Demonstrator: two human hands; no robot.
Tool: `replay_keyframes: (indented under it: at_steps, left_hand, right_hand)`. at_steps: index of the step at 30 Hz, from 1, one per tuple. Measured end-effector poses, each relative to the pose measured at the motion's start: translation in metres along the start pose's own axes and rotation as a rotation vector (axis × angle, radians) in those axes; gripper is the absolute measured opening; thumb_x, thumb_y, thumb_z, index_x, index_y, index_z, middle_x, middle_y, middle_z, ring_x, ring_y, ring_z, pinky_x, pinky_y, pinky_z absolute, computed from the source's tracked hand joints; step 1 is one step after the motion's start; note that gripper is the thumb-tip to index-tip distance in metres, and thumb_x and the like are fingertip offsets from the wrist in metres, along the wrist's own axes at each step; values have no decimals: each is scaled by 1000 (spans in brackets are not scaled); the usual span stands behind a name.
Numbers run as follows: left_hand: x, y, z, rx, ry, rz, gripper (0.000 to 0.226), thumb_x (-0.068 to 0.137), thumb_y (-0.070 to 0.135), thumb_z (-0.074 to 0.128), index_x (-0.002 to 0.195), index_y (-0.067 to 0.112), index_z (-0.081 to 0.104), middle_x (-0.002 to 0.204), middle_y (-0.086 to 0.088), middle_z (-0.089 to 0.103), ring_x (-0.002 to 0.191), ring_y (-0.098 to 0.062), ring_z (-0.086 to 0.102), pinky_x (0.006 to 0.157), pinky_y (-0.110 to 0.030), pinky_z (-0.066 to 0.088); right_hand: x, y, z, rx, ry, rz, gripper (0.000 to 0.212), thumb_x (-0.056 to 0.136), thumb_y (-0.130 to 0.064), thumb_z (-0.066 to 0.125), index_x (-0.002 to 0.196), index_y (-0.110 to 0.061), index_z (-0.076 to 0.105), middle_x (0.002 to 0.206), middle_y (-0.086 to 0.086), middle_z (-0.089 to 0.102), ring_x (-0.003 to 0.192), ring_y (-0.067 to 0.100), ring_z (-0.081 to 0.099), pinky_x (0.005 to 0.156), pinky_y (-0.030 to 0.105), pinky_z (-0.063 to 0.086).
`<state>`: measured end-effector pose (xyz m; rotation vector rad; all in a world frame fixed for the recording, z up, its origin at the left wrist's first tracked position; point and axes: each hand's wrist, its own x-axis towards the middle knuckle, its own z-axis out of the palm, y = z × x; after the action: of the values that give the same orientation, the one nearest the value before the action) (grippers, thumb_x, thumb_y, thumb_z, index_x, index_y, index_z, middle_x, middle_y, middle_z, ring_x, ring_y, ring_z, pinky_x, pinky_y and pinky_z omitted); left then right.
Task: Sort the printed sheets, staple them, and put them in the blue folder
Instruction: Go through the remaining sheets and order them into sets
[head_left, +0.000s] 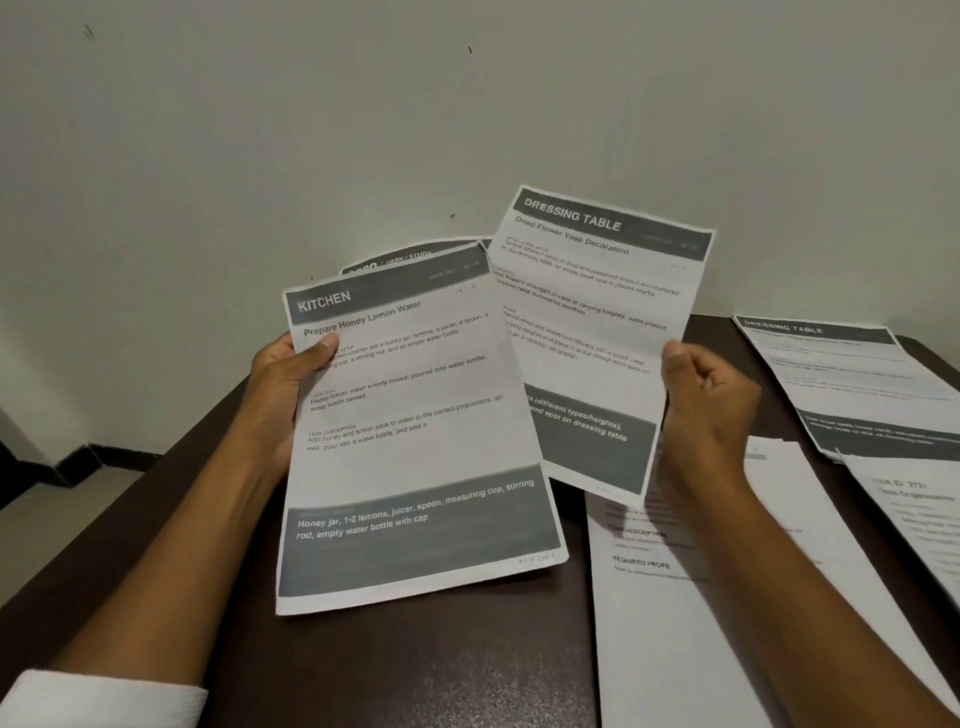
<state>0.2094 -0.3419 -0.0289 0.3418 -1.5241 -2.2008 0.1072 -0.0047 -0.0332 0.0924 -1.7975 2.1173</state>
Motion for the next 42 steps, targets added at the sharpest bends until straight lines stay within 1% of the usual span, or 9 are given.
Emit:
replay_keyframes:
  at_steps: [6,13,18,21,23,28,33,38,42]
  left_hand:
    - [2,-1,-1,-20,-17,-3,42,102,11,61,143,5,59,132,-17,72,120,-42,69,91,-56,61]
    - [0,-4,6,24,-43,44,43,101,11,63,143,10,57,130,-17,73,106,-35,74,84,-48,65]
    - [-3,1,8,18,-58,81,41,98,13,66,138,18,61,125,-14,75,97,-29,76,76,-43,67]
    - [-7,8,8,-17,-54,85,40,96,15,69,135,7,62,128,-22,72,100,-34,76,82,-47,66]
    - [-11,16,9,-43,-57,86,41,97,18,69,134,4,62,129,-25,71,102,-37,75,83,-49,65]
    - [-33,66,26,1,-104,220,36,97,20,68,129,3,65,129,-28,69,106,-42,73,91,-59,61]
    - [-75,110,42,131,-176,376,27,95,23,69,116,5,69,113,-19,78,95,-37,78,76,-47,66]
    - [-96,71,24,168,-202,162,45,94,32,71,129,4,65,123,-24,74,110,-49,72,96,-67,55]
    - [-108,51,25,182,-167,44,47,93,36,76,129,11,62,120,-18,76,105,-39,76,86,-51,65]
  right_hand:
    - [-11,-7,7,-48,-150,-19,25,107,-22,59,92,-13,77,89,5,79,77,18,74,69,34,59]
    - [-46,-8,35,-308,-452,-233,26,108,-23,56,94,-16,77,88,-1,77,81,20,73,71,46,61]
    - [-53,-8,43,-471,-464,-404,31,113,-28,45,104,-18,73,97,-5,74,90,11,69,76,34,56]
    - [-48,-19,45,-444,-490,-249,33,111,-41,45,135,-26,62,125,-12,69,112,0,63,84,10,48]
    - [-48,-22,45,-476,-585,-117,48,105,-46,55,149,-30,47,132,-14,64,111,-6,63,82,9,48]
    - [-58,-44,47,-273,-681,-87,24,104,-19,62,126,-29,60,117,-13,77,109,9,75,94,36,63]
    - [-79,-71,39,-107,-626,-117,25,106,-29,58,131,-28,58,127,-12,72,115,11,72,93,38,63]
    - [-109,-61,31,-143,-653,-190,26,109,-26,51,134,-34,50,118,-32,67,114,-4,66,80,15,58]
    - [-116,-53,32,-185,-589,-164,23,107,-32,49,128,-23,52,118,-15,71,105,2,72,77,25,64]
